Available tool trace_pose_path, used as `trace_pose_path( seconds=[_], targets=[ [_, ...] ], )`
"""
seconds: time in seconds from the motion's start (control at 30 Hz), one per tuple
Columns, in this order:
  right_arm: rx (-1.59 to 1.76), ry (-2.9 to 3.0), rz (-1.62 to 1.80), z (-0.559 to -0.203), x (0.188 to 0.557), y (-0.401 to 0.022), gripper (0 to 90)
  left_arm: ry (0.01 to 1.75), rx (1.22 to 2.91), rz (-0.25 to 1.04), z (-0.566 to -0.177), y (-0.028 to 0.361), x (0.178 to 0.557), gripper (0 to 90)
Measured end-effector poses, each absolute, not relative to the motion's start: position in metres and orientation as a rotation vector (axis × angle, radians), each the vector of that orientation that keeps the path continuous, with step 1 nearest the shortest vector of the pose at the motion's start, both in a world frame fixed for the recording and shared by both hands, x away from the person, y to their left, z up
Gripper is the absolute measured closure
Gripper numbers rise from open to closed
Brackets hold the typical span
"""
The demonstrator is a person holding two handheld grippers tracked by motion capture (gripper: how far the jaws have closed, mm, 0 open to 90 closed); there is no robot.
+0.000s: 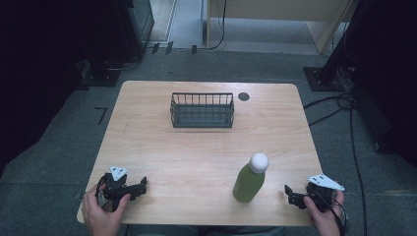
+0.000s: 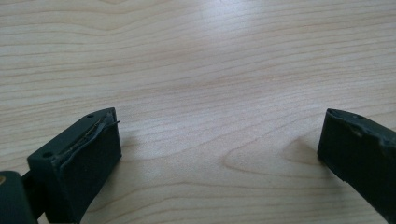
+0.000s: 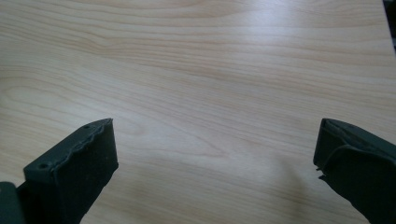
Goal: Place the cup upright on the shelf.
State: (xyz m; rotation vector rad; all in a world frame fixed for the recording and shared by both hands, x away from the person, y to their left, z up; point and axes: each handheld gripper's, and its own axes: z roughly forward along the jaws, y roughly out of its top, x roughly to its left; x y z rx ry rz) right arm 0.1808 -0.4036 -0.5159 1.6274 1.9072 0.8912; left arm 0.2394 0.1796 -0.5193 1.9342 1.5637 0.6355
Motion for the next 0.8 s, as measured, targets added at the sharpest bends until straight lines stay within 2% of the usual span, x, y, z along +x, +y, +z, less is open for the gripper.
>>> trace_pose_path(
  seconds=[0.8],
  targets=[
    [1.436, 2.098, 1.141, -0.501, 0.165, -0.344, 1.0, 1.562, 1.932, 0.632, -0.519, 0.18, 0.239, 0.0]
  ],
)
